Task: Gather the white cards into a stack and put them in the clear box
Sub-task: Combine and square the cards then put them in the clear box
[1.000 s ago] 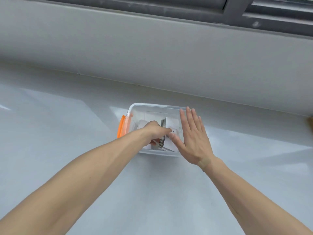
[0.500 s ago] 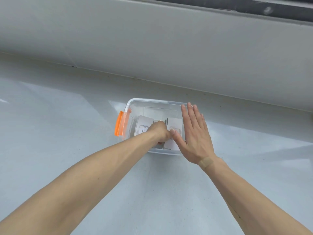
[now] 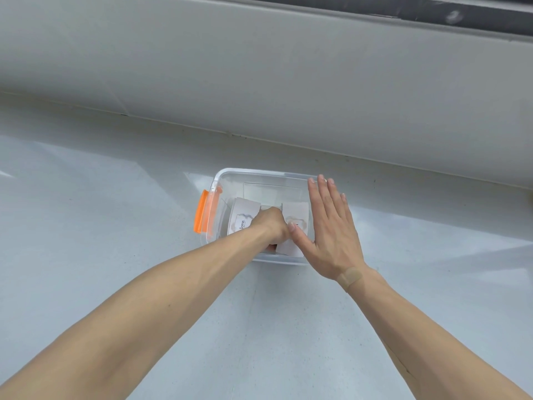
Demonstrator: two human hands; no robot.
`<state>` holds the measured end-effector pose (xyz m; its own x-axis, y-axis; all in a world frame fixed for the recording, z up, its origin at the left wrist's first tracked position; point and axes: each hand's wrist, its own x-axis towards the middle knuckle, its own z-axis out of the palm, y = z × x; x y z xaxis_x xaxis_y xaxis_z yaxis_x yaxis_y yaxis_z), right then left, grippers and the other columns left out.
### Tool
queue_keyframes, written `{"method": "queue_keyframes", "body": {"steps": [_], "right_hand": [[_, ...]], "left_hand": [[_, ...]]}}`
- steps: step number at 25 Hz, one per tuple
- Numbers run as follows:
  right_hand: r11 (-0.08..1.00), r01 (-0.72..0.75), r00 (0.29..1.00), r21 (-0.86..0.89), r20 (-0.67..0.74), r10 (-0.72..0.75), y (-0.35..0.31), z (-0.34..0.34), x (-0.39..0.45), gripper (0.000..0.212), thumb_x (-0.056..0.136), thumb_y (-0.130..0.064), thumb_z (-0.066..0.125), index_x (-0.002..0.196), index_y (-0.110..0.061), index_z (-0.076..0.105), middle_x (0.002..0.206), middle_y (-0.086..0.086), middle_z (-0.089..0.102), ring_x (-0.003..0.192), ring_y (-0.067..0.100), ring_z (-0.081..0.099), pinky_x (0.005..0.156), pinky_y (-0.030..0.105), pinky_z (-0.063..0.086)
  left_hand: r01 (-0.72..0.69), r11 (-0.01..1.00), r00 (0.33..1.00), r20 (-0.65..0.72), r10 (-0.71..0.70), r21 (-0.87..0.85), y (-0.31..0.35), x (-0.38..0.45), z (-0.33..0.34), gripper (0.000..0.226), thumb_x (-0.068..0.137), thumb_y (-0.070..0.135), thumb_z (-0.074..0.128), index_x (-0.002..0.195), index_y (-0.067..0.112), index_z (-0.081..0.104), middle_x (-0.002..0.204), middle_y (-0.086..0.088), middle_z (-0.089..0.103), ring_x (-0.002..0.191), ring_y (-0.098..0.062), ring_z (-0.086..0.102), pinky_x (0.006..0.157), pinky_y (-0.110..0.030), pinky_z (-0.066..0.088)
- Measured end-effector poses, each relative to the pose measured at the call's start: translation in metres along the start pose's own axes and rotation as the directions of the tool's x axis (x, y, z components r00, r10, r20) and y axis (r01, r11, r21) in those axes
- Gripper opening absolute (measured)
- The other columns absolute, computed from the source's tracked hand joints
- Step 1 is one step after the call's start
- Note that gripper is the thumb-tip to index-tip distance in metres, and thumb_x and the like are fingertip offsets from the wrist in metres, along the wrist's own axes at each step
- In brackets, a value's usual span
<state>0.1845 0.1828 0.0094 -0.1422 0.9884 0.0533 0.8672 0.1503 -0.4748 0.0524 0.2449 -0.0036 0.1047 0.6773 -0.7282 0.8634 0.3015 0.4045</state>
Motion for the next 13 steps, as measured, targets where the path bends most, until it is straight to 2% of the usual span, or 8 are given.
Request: {"method": "queue_keyframes", "body": {"steps": [2,5,9,11,13], "right_hand": [[1.0,-0.001,1.0,0.005,-0.008,0.001,0.0,0.0003,0.0002,0.079,0.09,-0.059,0.03,0.152,-0.022,-0.002,0.163,0.003,-0.001,0.147,0.014,-0.012,0.121,0.047,0.005],[1.0,-0.008,1.0,-0.012,-0.007,0.008,0.0011,0.0002,0.0006,0.079,0.089,-0.057,0.032,0.152,-0.023,-0.002,0.163,0.003,0.0,0.147,0.014,-0.011,0.121,0.048,0.005],[0.999,-0.021,1.0,-0.042,-0.012,0.021,-0.0005,0.0002,0.0002,0.078,0.087,-0.056,0.032,0.152,-0.025,-0.001,0.163,0.003,0.002,0.148,0.016,-0.01,0.121,0.05,0.004],[0.999,-0.023,1.0,-0.024,-0.01,0.023,-0.0017,-0.001,-0.0001,0.074,0.087,-0.053,0.033,0.151,-0.03,0.004,0.163,0.002,0.004,0.148,0.017,-0.008,0.12,0.05,0.009],[1.0,-0.02,1.0,0.012,-0.013,0.02,-0.0029,-0.0037,-0.0008,0.069,0.088,-0.049,0.037,0.15,-0.035,0.01,0.163,0.001,0.005,0.148,0.017,-0.006,0.119,0.049,0.014]], "left_hand": [[-0.014,1.0,1.0,0.011,0.013,0.025,-0.0002,0.0013,0.0003,0.021,0.086,0.023,0.056,0.093,0.005,0.064,0.083,-0.012,0.065,0.082,-0.031,0.07,0.077,-0.035,0.056],[-0.065,0.986,0.998,0.003,0.066,0.151,-0.0004,0.0059,0.0036,0.023,0.089,0.024,0.056,0.071,0.01,0.052,0.085,-0.019,0.066,0.088,-0.033,0.068,0.065,-0.033,0.049],[-0.094,0.964,0.995,-0.003,0.097,0.25,0.0009,0.0096,0.0071,0.026,0.091,0.021,0.052,0.067,0.01,0.048,0.097,-0.018,0.069,0.093,-0.034,0.065,0.065,-0.032,0.045],[-0.073,0.968,0.997,0.006,0.073,0.239,0.0018,0.0089,0.0051,0.031,0.091,0.023,0.051,0.063,0.011,0.044,0.084,-0.014,0.066,0.088,-0.033,0.065,0.064,-0.032,0.045],[-0.033,0.982,0.999,0.007,0.032,0.184,0.0047,0.0047,0.0034,0.035,0.089,0.033,0.054,0.063,0.01,0.046,0.066,-0.007,0.057,0.066,-0.027,0.061,0.063,-0.031,0.046]]}}
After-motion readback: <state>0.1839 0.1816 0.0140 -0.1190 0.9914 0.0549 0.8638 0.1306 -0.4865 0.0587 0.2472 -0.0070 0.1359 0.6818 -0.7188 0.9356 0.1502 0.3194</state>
